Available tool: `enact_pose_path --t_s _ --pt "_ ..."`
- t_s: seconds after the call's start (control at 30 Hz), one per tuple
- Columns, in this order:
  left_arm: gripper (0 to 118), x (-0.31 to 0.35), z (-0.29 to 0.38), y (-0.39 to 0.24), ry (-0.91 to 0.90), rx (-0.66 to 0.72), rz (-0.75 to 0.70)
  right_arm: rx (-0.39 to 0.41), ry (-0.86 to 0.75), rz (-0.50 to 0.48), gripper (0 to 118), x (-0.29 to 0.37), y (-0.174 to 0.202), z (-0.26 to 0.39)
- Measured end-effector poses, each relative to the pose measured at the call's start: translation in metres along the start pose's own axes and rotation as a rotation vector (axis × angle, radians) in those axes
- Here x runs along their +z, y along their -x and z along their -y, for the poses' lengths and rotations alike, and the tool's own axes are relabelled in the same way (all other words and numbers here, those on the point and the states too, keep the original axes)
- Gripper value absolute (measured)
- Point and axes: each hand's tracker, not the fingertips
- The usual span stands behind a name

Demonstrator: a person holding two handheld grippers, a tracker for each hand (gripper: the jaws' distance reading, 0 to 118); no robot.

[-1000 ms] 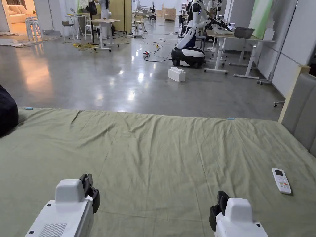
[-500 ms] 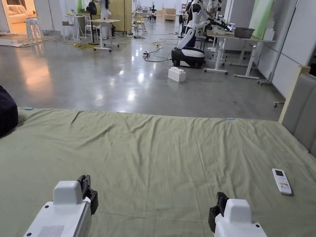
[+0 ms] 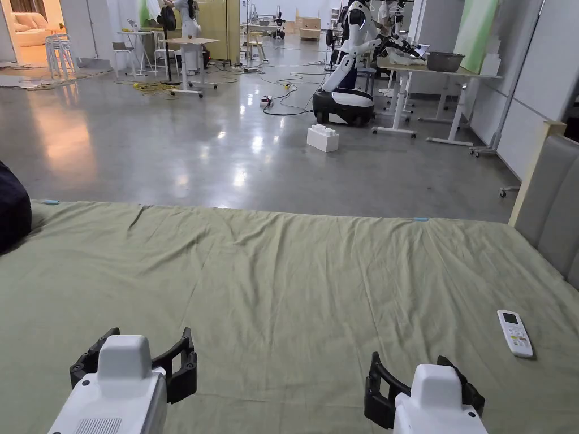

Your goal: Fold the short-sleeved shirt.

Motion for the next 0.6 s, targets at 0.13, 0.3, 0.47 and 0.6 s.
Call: enact_pose_path --t_s 0.13,0.3,0.47,0.6 --pt "89 0.000 0.000 0.004 0.007 0.003 0.000 -0.003 -0.012 -0.008 104 0.000 -0.001 -0.002" --pt "90 0.003 0.002 0.012 0.004 0.019 0.007 -0.004 -0.022 -0.009 113 0.001 -0.003 -0.003" --pt "91 0.002 0.003 0.016 0.015 0.020 -0.006 -0.032 -0.015 -0.056 118 0.001 -0.007 -0.004" --pt "96 0.001 0.006 0.019 0.009 0.024 -0.015 -0.012 -0.009 -0.016 118 -0.001 -0.006 -0.007"
